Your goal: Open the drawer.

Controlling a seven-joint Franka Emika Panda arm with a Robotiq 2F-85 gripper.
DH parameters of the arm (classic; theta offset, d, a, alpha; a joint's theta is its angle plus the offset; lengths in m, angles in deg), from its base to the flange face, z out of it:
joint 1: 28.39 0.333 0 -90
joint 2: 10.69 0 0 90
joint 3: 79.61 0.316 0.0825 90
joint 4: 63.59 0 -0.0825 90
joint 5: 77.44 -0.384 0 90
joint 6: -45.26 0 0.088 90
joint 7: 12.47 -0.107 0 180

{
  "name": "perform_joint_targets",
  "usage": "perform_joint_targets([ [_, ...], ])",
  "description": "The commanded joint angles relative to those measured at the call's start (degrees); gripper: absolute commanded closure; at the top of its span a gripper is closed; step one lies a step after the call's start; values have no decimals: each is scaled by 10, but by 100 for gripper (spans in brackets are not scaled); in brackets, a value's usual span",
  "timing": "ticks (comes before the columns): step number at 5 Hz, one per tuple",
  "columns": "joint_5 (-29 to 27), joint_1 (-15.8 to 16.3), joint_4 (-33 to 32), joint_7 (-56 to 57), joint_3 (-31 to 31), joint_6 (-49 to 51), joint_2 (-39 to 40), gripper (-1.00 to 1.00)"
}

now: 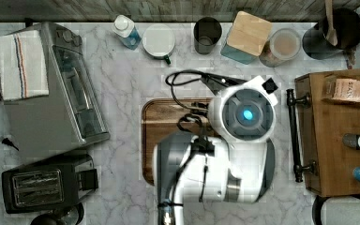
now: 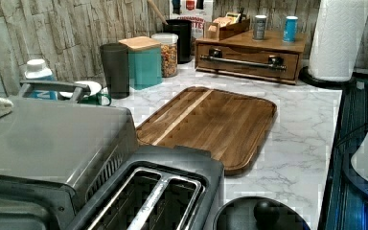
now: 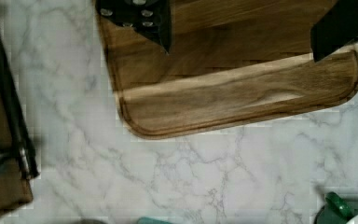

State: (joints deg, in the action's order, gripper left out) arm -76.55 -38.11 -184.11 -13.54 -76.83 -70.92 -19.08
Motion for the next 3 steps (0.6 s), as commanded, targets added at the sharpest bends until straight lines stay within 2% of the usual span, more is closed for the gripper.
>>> perform_joint_targets([
  [1,-3,-43,-41,238,-102,-56,-6,-100],
  [3,-6,-58,-77,345,-129,-139,20,-100],
])
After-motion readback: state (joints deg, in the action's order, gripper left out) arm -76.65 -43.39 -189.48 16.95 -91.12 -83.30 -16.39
